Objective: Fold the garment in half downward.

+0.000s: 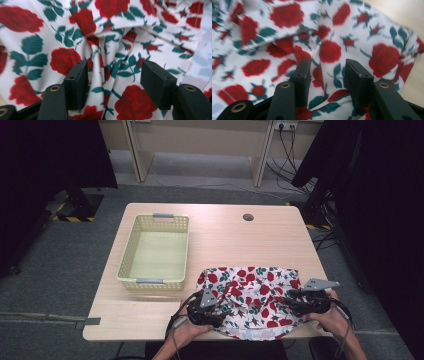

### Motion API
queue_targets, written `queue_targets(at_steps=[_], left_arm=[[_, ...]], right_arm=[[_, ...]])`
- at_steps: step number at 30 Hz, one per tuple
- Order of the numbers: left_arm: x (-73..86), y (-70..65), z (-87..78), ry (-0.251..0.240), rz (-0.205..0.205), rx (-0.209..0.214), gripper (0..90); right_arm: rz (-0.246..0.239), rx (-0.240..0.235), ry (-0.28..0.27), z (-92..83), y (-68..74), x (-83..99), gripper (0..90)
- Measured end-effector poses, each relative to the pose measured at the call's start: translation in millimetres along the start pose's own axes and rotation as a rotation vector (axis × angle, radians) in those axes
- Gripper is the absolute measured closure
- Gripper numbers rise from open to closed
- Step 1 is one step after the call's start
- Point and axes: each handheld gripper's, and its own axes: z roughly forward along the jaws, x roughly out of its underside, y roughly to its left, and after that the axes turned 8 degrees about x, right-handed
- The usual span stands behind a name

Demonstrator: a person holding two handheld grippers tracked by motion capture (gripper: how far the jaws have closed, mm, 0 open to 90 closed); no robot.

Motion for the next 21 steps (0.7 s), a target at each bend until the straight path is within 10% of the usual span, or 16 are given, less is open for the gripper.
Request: queue_targets(at_steps=[21], left_arm=[[-30.7, 24.1, 17.6, -0.022, -0.019, -0.040, 34.2]], right_arm=[[0.064, 0.055, 0.016, 30.6, -46.6, -18.2, 41.7]])
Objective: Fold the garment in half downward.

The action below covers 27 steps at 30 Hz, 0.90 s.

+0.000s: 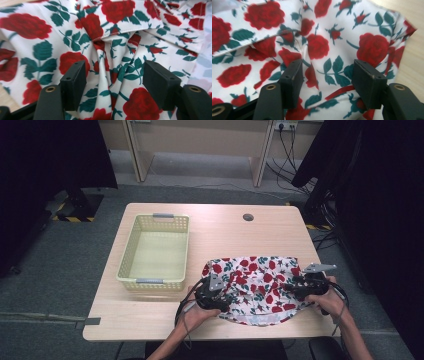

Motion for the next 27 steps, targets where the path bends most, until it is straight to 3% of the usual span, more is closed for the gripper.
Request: queue_targets(at_steps=[3, 8, 16, 20, 24, 27], left_arm=[[0.4, 0.8, -6.4, -0.023, -0.020, 0.010, 31.5], [8.2, -4.1, -14.0, -0.018, -0.013, 0.026, 29.7], [16.8, -7.5, -25.6, -0.012, -0.020, 0.017, 21.1], [21.1, -8.5, -30.2, -0.009, -0.043, 0.014, 15.7], [27.7, -8.4, -33.1, 0.008, -0.040, 0.001, 13.2], [32.9, -5.7, -37.2, 0.014, -0.061, -0.003, 11.9]], right_arm=[[0.012, -0.023, -0.032, -7.8, 4.5, -0.4, 40.5], [-0.009, -0.033, -0.043, -14.3, 14.5, 3.2, 39.6], [0.034, -0.005, -0.055, -23.7, 25.9, 8.5, 27.8], [0.018, -0.014, -0.056, -28.6, 34.4, 10.6, 22.7], [0.027, -0.006, -0.060, -33.0, 42.4, 15.4, 18.9], [0.021, 0.024, -0.051, -32.7, 45.3, 19.8, 17.8]])
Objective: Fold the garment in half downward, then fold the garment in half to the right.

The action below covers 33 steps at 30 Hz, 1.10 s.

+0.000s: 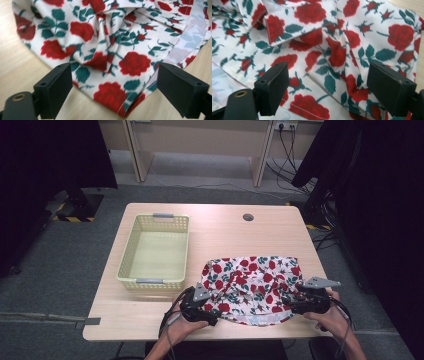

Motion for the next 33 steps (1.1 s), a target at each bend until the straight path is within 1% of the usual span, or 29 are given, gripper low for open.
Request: queue_targets(at_steps=[2, 5, 7, 11, 15, 19, 21, 23, 33], left_arm=[[2.7, 1.2, -1.1, 0.004, -0.013, -0.001, 9.7], [5.1, 2.2, -2.5, 0.012, -0.012, -0.005, 7.3], [6.4, 3.6, -3.6, 0.024, -0.013, -0.019, 6.1], [8.7, 6.9, -5.1, 0.042, -0.019, -0.035, 3.7], [12.0, 8.0, -6.3, 0.067, -0.001, -0.061, 3.6], [16.2, 7.4, -10.3, 0.070, 0.002, -0.065, 3.5], [18.6, 7.6, -12.3, 0.072, 0.011, -0.072, 3.5], [20.8, 6.6, -13.2, 0.077, 0.029, -0.085, 3.3], [21.9, 4.4, -12.5, 0.079, 0.029, -0.089, 0.5]], right_arm=[[0.015, -0.001, 0.010, 0.9, 1.4, 3.6, 16.7], [0.031, 0.011, 0.018, 1.1, 2.4, 7.3, 13.3], [0.035, 0.018, 0.017, 0.1, 3.1, 9.0, 11.9], [0.037, 0.026, 0.012, -2.8, 5.1, 10.7, 8.3], [0.027, 0.028, 0.012, -6.0, 8.4, 12.3, 7.7], [0.022, 0.022, 0.006, -10.3, 10.3, 14.5, 7.1], [0.024, 0.023, 0.003, -11.7, 10.6, 15.9, 7.1], [0.023, 0.026, 0.005, -12.4, 10.9, 16.6, 7.0], [0.035, 0.024, -0.007, -10.9, 10.8, 11.7, 7.0]])
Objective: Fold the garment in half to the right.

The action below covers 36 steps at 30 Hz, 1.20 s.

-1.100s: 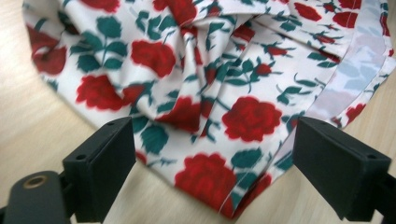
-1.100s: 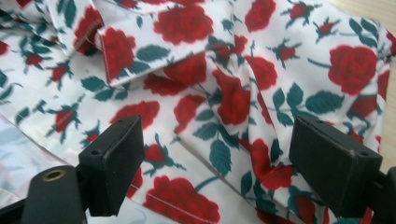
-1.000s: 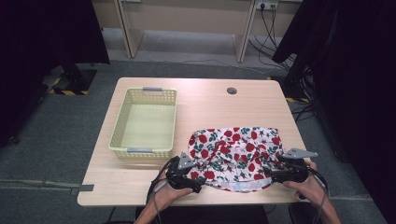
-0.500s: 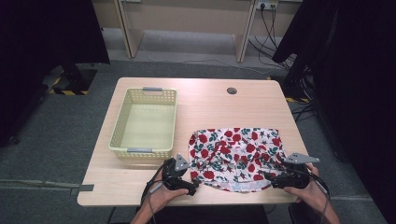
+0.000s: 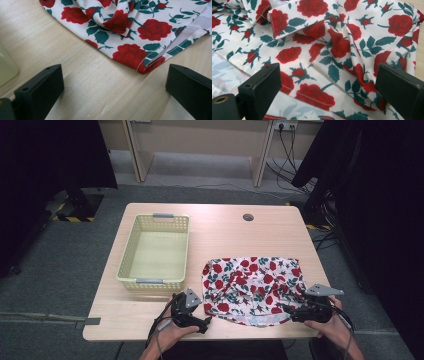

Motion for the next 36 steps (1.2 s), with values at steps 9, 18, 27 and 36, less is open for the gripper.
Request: queue_targets(at_steps=[9, 18, 27, 36], left_arm=[[0.3, -0.1, -0.1, 0.002, 0.001, 0.002, 0.0], [2.0, -0.5, -2.0, 0.000, 0.004, 0.007, 0.4], [-0.2, -5.8, 0.5, -0.012, 0.015, 0.023, 2.1], [-10.1, -16.1, 10.4, -0.034, 0.028, 0.042, 2.6]], right_arm=[[-0.017, 0.031, 0.073, 22.5, -5.0, -4.7, 7.1], [-0.053, 0.020, 0.076, 24.7, -12.1, 1.1, 7.6], [-0.054, 0.022, 0.069, 21.9, -27.6, 5.7, 8.0], [-0.052, 0.022, 0.064, 21.7, -32.0, 6.9, 7.9]])
